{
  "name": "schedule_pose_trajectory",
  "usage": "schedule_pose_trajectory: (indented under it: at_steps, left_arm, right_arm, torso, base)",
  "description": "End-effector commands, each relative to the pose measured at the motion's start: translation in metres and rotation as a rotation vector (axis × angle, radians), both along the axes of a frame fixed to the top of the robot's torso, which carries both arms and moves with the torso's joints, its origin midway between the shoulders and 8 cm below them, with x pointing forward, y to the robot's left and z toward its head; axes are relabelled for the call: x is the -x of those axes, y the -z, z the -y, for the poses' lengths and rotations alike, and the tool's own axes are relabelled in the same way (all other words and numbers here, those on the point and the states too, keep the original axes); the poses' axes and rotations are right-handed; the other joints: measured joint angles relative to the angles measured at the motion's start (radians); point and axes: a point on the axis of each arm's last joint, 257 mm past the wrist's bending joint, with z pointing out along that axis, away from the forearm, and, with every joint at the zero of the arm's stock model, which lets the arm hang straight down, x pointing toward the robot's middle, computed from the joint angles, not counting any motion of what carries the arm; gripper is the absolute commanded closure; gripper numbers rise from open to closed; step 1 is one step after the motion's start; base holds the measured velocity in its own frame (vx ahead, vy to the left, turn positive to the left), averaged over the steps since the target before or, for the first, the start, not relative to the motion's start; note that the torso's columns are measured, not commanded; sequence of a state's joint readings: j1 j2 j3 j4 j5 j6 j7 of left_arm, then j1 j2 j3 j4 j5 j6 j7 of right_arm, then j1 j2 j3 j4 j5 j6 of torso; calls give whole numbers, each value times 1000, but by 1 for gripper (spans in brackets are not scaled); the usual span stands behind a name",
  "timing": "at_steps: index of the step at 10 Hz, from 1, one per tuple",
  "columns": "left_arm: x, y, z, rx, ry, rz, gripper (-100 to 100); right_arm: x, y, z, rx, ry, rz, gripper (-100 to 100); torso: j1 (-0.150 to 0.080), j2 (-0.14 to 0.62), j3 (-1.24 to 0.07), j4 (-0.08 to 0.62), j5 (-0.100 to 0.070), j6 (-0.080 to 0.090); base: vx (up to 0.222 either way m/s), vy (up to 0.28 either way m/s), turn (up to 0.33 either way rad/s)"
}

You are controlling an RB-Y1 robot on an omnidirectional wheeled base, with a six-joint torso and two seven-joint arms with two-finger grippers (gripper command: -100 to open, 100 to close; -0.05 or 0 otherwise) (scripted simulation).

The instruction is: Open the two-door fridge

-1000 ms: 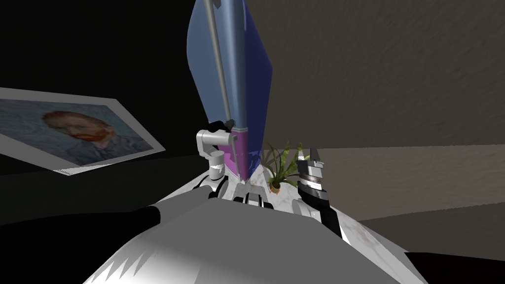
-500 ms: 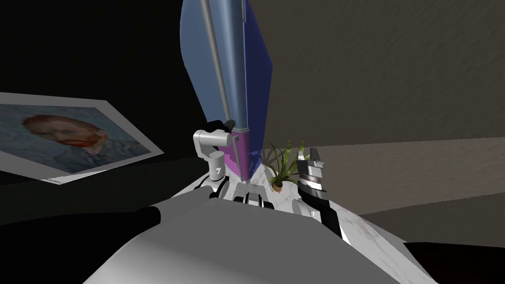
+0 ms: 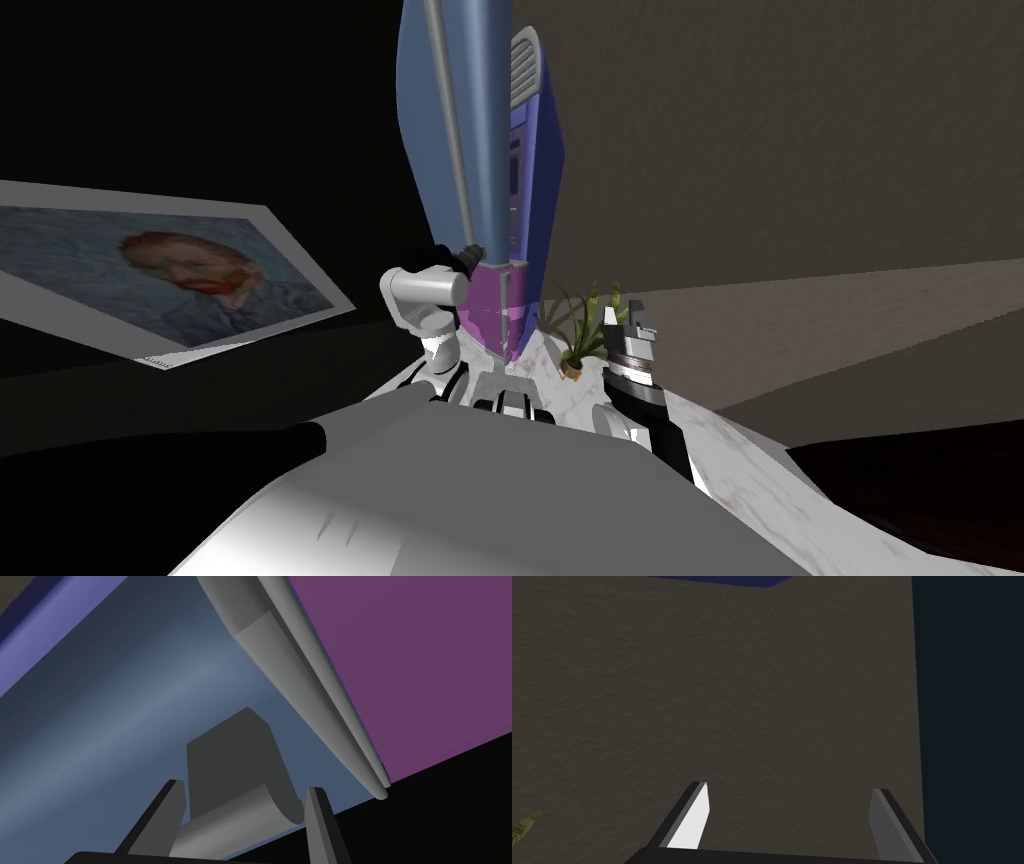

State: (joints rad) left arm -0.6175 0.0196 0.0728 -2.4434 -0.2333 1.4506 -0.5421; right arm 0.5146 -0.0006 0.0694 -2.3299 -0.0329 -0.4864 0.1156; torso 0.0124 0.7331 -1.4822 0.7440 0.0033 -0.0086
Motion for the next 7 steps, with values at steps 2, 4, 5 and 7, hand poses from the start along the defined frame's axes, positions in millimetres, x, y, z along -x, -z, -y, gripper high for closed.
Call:
schedule_pose_trajectory:
  at_steps: [2,4,5,7]
  left_arm:
    - [25,-11,21,-7,78,27,100]
    - [35,-13,29,-9,108,34,100]
    - [42,-13,38,-12,139,34,100]
    - [37,-5,42,-9,155,9,100]
  right_arm:
    - [0,0,0,0,0,0,0]
    - [0,0,0,0,0,0,0]
    - [0,0,0,0,0,0,0]
    - [0,0,0,0,0,0,0]
  torso:
    - [-1,3,1,0,-1,3]
    - [0,4,2,0,0,2]
    - [-5,5,3,0,-2,3]
    - [-14,3,3,-2,-4,5]
  base:
    - [-149,323,-77]
    - [-170,275,-47]
    - [-175,375,-72]
    - [-82,190,-86]
